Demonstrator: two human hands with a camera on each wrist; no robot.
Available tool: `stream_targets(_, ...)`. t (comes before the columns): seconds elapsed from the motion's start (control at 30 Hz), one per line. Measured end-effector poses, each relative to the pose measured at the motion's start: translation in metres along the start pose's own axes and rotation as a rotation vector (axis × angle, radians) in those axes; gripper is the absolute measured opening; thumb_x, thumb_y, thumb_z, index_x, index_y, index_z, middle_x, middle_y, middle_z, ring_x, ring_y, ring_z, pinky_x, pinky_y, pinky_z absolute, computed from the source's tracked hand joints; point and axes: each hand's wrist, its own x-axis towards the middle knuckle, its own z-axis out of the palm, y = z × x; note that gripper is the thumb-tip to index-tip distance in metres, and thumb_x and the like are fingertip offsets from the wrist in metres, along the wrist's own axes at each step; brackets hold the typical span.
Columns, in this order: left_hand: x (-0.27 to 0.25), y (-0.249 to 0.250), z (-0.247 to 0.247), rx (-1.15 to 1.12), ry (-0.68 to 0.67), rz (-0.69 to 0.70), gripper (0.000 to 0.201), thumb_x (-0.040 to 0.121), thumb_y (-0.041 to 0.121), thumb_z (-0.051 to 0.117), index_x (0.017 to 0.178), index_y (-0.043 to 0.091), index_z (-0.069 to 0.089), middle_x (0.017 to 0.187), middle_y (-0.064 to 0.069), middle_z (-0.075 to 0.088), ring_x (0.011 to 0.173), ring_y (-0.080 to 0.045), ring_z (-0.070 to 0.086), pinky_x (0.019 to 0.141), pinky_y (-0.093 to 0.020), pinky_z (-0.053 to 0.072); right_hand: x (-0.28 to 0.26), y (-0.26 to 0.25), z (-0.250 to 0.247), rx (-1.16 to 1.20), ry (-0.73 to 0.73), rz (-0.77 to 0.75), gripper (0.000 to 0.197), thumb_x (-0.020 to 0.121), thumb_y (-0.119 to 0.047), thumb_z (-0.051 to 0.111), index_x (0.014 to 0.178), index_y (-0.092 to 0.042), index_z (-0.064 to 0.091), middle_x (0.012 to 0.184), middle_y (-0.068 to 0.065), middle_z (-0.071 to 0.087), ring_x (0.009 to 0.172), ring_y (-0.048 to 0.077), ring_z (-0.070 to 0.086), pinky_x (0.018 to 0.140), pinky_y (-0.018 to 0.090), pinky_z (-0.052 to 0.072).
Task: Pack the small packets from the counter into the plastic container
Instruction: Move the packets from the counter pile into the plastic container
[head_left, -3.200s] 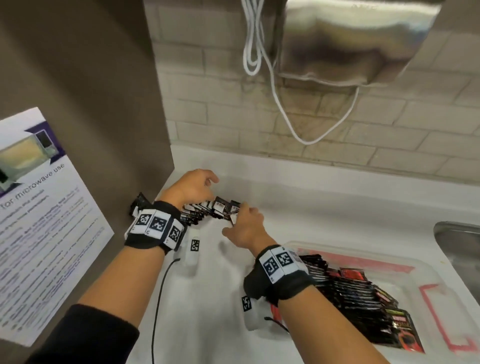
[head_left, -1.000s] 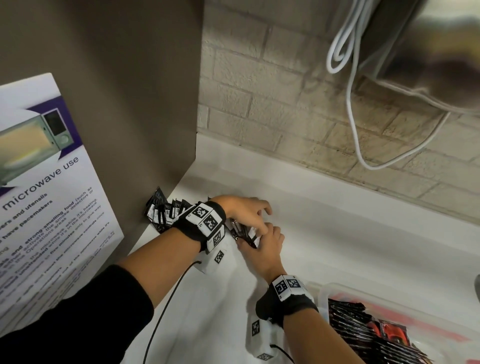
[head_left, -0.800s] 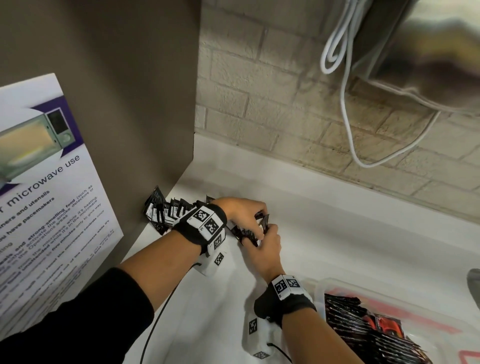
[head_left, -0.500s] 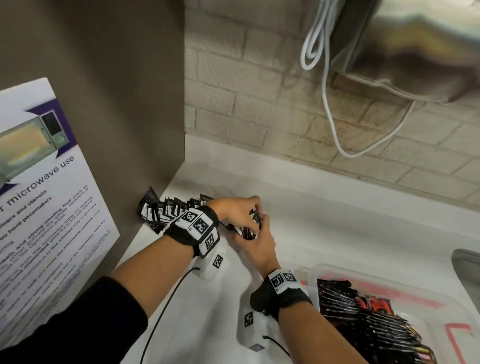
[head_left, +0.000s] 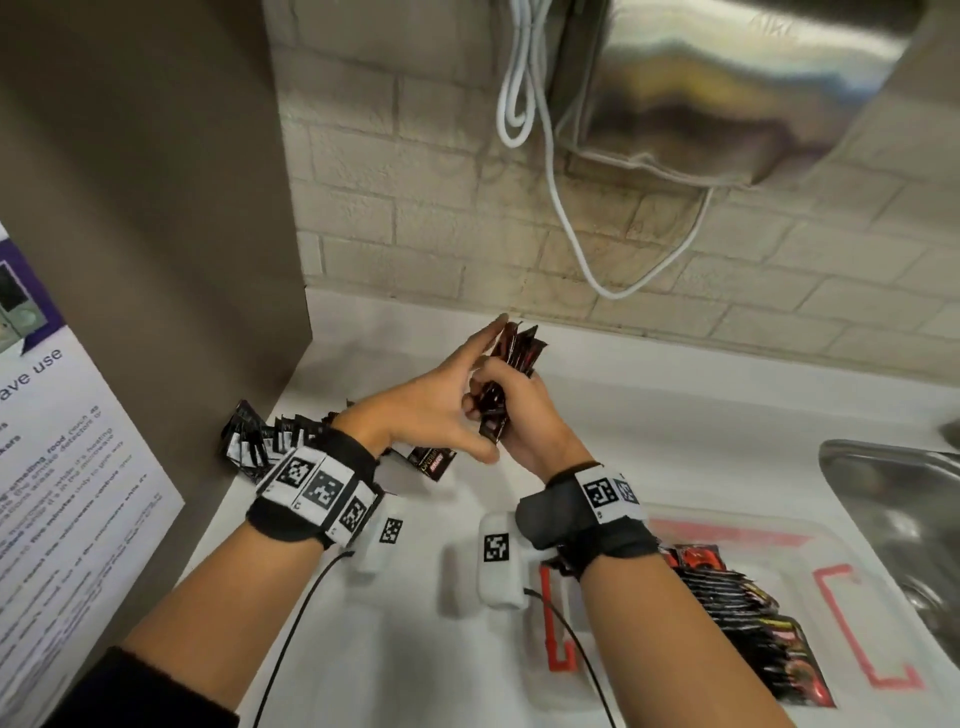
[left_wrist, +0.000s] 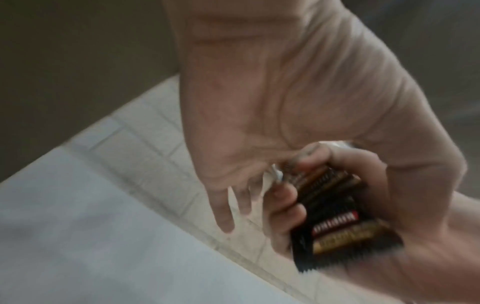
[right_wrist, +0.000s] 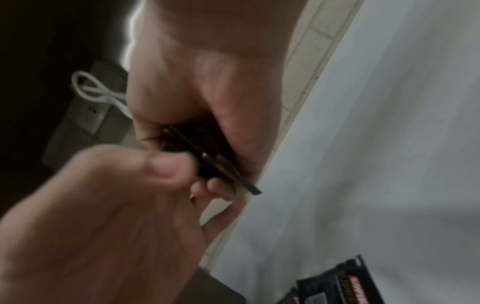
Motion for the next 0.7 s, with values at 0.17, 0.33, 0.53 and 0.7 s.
stream_targets(0.17,0.010,0.022,0.014,0.287,0.135,0.264,0.152,0.047,0.039,0.098,0.149,0.057,-0.013,0.160,0.029,0.004,0.140,0.003,0.026,0.095,-0.011,0.042,-0.021,-0.025,-0.013,0.133,-0.079,0.171,0.013,0.082,-0.017,0.054,0.071,-0.011,0.057,0.063,0.005,0.048,0.056,0.018,0.049,0.052,0.030,0.039)
stream_targets(0.33,0.018,0.050,0.031,0.433,0.103,0.373,0.147,0.045,0.045,0.094,0.153,0.052,-0.004,0.142,0.035,0.026,0.137,0.010,0.026,0.104,-0.015,0.033,-0.044,-0.039,-0.033,0.205,-0.135,0.167,0.013,0.087,-0.015,0.052,0.080,-0.010,0.063,0.074,0.010,0.056,0.072,0.023,0.061,0.064,0.035,0.048)
stream_targets(0.53,0.027,0.078,0.060,0.552,0.072,0.420,0.117,0.053,0.036,0.088,0.152,0.028,0.026,0.136,0.013,0.037,0.129,-0.007,0.039,0.106,-0.033,0.042,-0.073,-0.048,-0.064,0.147,-0.138,0.141,0.010,0.075,-0.010,0.060,0.081,-0.009,0.068,0.075,0.009,0.062,0.073,0.019,0.065,0.062,0.029,0.053)
stream_targets(0.7,0.044,0.099,0.091,0.575,0.008,0.438,0.102,0.055,0.034,0.083,0.143,0.034,0.033,0.130,0.011,0.047,0.121,-0.012,0.043,0.103,-0.037,0.043,-0.094,-0.056,-0.100,0.280,-0.106,-0.026,0.018,0.076,-0.001,0.057,0.092,-0.008,0.062,0.074,0.007,0.065,0.073,0.018,0.069,0.058,0.029,0.055)
